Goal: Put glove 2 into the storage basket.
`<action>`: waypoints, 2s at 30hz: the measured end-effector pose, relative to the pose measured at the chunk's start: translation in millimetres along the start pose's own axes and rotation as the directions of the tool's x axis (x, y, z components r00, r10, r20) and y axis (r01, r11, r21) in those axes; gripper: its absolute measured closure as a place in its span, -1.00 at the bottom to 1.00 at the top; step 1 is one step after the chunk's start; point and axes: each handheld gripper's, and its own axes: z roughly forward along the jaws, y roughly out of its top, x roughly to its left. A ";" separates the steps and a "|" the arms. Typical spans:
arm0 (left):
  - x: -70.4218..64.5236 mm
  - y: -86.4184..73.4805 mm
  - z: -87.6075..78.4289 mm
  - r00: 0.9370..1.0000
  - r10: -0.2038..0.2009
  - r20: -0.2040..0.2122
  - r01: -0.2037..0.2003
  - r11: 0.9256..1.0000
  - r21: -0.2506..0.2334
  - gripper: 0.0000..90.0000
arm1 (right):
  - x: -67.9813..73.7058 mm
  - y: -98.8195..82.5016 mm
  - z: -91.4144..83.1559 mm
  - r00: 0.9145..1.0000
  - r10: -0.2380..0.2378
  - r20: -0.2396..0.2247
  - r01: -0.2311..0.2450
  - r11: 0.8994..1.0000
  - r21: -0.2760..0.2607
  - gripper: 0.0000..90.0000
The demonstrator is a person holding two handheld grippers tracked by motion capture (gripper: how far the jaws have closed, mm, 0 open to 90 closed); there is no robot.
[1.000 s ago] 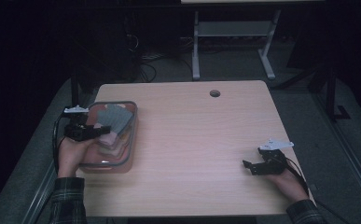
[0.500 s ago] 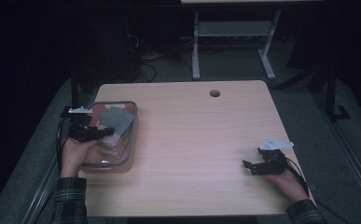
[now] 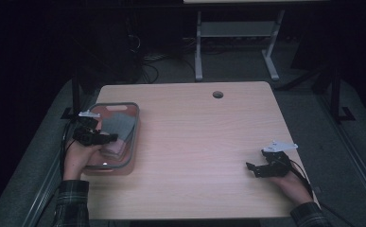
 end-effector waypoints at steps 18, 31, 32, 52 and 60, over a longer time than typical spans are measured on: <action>8.7 -0.3 -14.1 0.995 0.034 -0.093 -0.039 0.998 -0.055 -0.63 | 0.0 0.0 -0.1 1.000 0.000 0.000 0.000 1.000 0.001 -0.70; -10.4 12.7 -17.6 0.998 0.065 -0.017 -0.067 0.993 -0.098 -0.64 | 0.0 0.0 0.0 1.000 0.000 0.000 0.000 1.000 0.000 -0.70; -14.6 14.9 -15.4 0.998 0.066 0.005 -0.065 0.993 -0.100 -0.64 | 0.0 0.0 0.0 1.000 0.000 0.000 0.000 1.000 0.000 -0.70; -75.0 35.0 8.2 0.969 0.143 0.201 -0.114 0.982 -0.151 -0.64 | 0.1 0.0 0.1 1.000 -0.003 -0.003 0.003 1.000 0.000 -0.70; -107.0 39.0 15.9 0.952 0.208 0.226 -0.176 0.972 -0.153 -0.63 | 0.1 0.0 0.1 1.000 -0.004 -0.003 0.004 1.000 0.000 -0.70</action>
